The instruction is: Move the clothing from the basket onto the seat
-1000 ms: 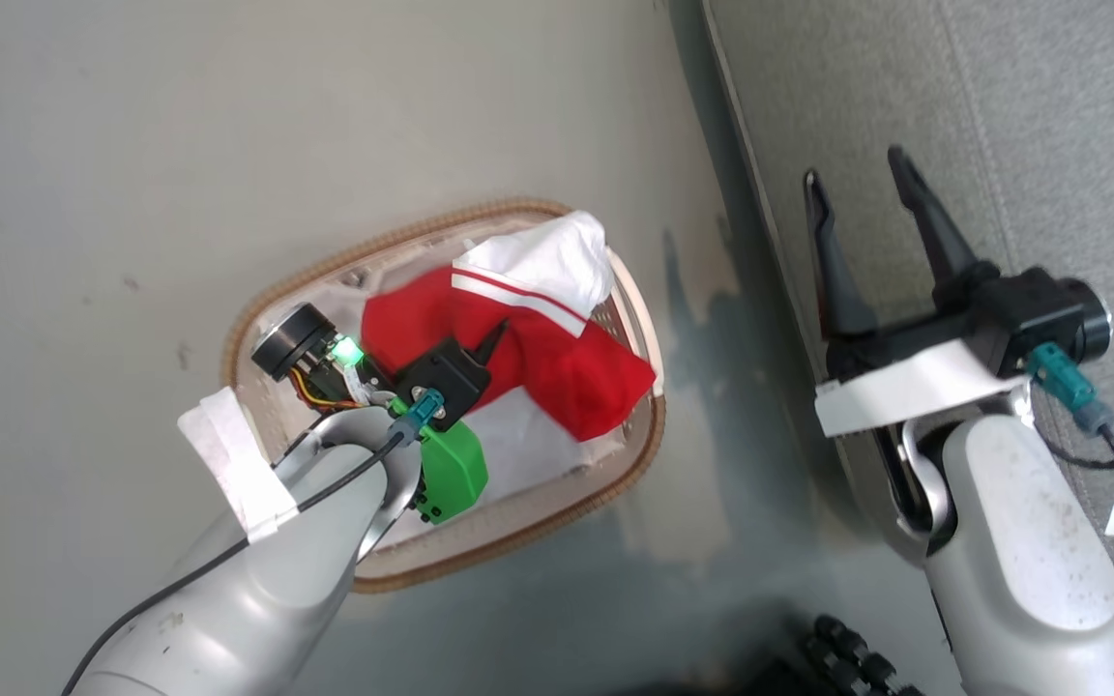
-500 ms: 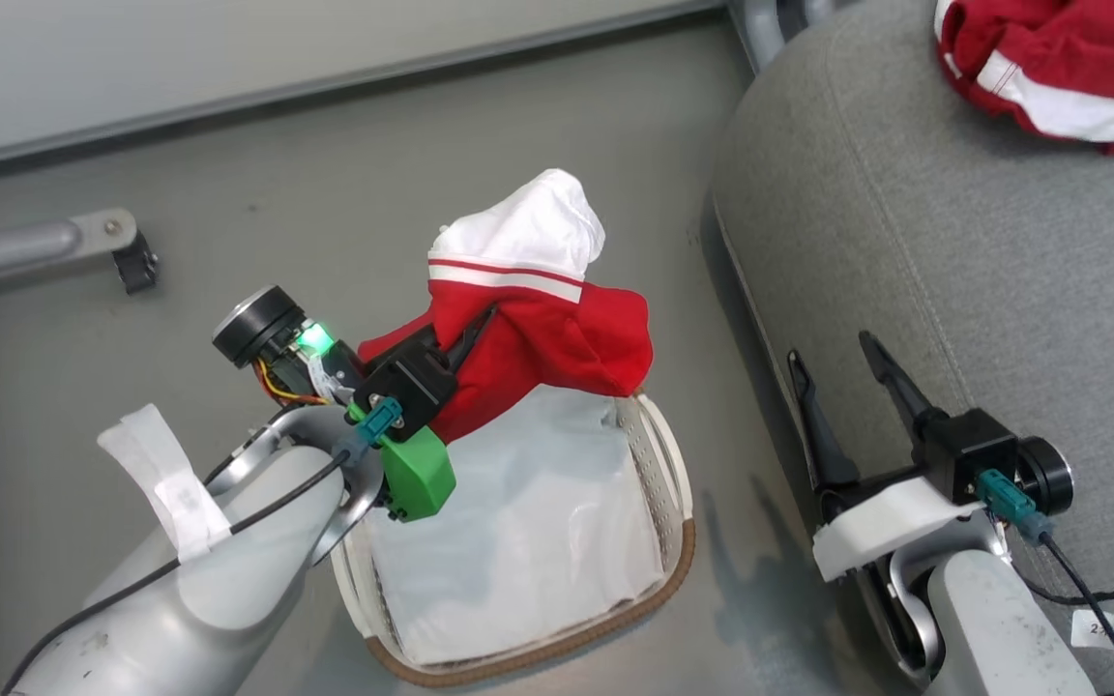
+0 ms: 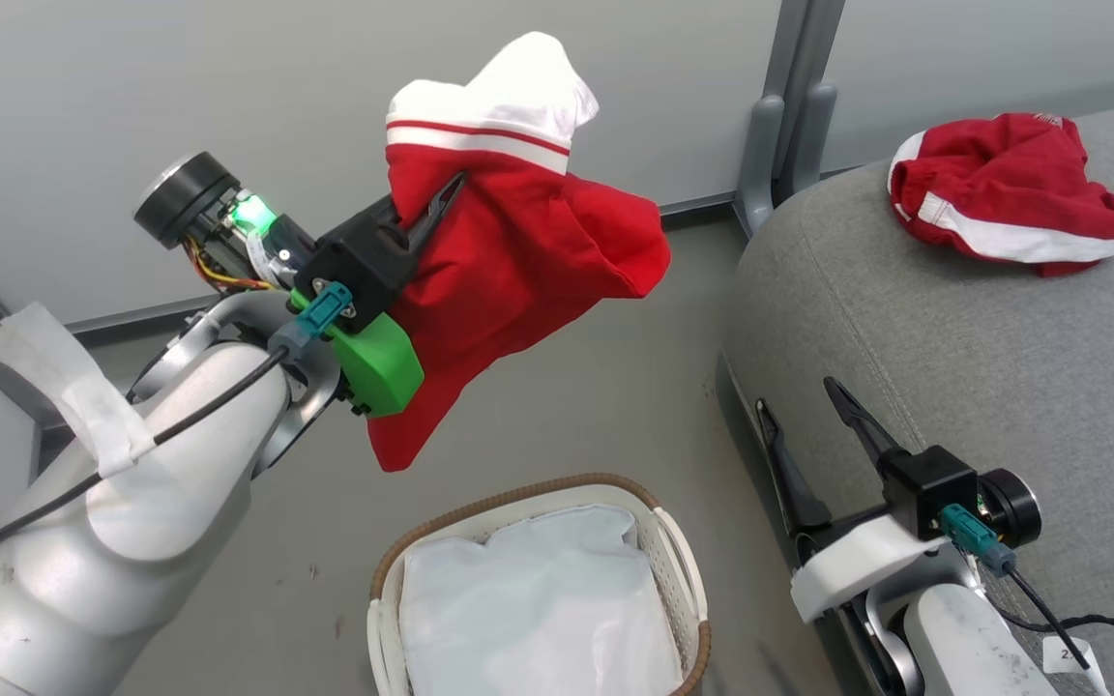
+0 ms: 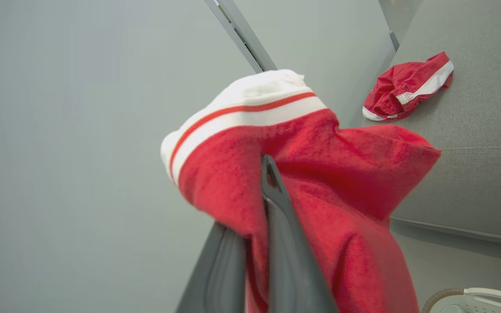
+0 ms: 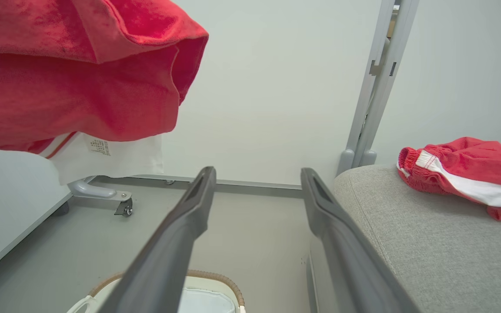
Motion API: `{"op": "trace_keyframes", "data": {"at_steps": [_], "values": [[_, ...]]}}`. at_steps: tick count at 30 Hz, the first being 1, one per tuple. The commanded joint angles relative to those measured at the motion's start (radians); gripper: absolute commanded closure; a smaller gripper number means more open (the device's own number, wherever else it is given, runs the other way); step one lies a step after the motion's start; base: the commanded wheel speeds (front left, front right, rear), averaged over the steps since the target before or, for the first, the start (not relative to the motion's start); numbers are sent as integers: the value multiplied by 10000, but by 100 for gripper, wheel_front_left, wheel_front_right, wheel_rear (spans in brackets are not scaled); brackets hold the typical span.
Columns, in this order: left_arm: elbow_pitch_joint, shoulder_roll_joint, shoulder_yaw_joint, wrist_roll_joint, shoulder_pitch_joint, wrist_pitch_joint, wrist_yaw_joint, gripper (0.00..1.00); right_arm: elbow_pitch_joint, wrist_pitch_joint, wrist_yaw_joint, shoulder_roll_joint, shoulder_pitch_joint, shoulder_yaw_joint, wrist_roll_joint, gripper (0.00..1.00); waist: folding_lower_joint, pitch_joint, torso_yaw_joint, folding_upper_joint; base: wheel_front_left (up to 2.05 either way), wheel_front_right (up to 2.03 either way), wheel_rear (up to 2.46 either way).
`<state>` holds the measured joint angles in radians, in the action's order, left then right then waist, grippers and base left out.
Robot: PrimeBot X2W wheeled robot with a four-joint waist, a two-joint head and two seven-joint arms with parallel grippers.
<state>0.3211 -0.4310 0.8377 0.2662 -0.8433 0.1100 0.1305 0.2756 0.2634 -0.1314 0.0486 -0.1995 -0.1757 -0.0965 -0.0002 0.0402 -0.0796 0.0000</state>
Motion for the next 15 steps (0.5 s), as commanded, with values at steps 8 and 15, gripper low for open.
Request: {"op": "trace_keyframes", "data": {"at_steps": [8, 15], "values": [[-242, 61, -95, 230, -360, -157, -112, 100, -489, 21, 14, 31, -797, -805, -31, 0, 2, -422, -54, 0, 0, 0, 0], [-357, 123, 6, 272, -233, -126, -192, 100, -1308, 20, 14, 36, -1501, -1819, 204, 0, 2, -438, 14, 0, 0, 0, 0]]}}
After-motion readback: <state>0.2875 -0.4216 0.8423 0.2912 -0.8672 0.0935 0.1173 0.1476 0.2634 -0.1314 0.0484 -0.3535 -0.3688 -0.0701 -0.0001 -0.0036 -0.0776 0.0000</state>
